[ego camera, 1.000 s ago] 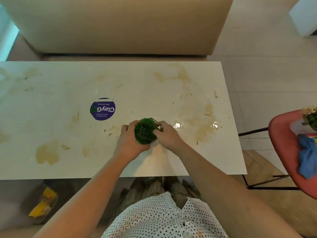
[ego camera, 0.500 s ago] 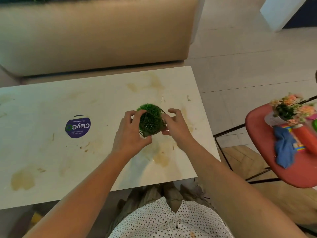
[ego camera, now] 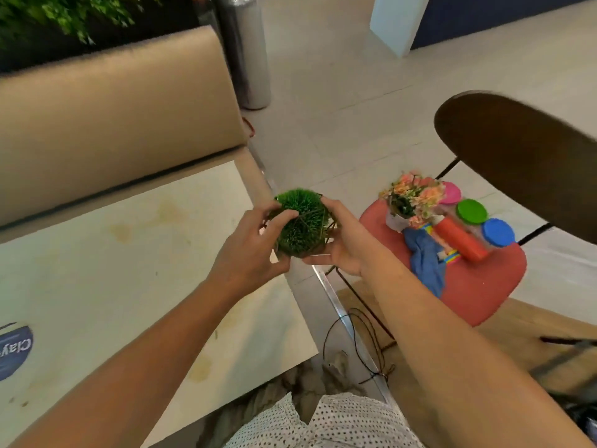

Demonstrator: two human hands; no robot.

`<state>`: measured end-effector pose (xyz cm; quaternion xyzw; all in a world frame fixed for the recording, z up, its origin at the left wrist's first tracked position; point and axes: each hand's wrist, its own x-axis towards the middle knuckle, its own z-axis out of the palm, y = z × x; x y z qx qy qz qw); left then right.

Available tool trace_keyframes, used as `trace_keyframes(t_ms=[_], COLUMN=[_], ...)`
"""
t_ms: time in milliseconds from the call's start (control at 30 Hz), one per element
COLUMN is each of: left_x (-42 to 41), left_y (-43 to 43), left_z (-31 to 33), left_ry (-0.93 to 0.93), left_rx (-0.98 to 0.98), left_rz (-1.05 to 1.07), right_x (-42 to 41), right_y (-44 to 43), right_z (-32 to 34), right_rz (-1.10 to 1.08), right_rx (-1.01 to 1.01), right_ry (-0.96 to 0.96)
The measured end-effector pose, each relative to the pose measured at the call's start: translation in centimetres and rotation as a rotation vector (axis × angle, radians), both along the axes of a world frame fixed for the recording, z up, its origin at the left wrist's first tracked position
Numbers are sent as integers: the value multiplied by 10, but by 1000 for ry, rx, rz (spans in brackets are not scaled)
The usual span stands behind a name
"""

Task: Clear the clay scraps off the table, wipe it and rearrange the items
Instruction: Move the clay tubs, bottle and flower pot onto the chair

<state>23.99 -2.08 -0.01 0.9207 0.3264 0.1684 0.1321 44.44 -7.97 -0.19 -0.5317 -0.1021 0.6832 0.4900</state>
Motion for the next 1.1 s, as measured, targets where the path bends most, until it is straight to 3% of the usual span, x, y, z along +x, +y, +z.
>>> trace_keyframes(t_ms=[233,467,633,867,1100], left_x=[132,248,314,362,373], left_y=[-15,-36,-35,-23,-22], left_z=[-7,-19,-54,-96,-108], left_ry=[-21,-153,5,293,325], left_rx=[-85,-292,-318,-323,-359], left_rz=[-251,-129,-103,-122,-96], right_x=[116,197,236,256,260], right_y=[-48,-119,-167,-203,-199], right_z=[-22,-38,-70,-124,-163], right_rz=[-324,-721,-918,-1040,-909], right_rx=[11,19,-112,-479,-660], right_ry=[-63,-181,-305,-618,-733])
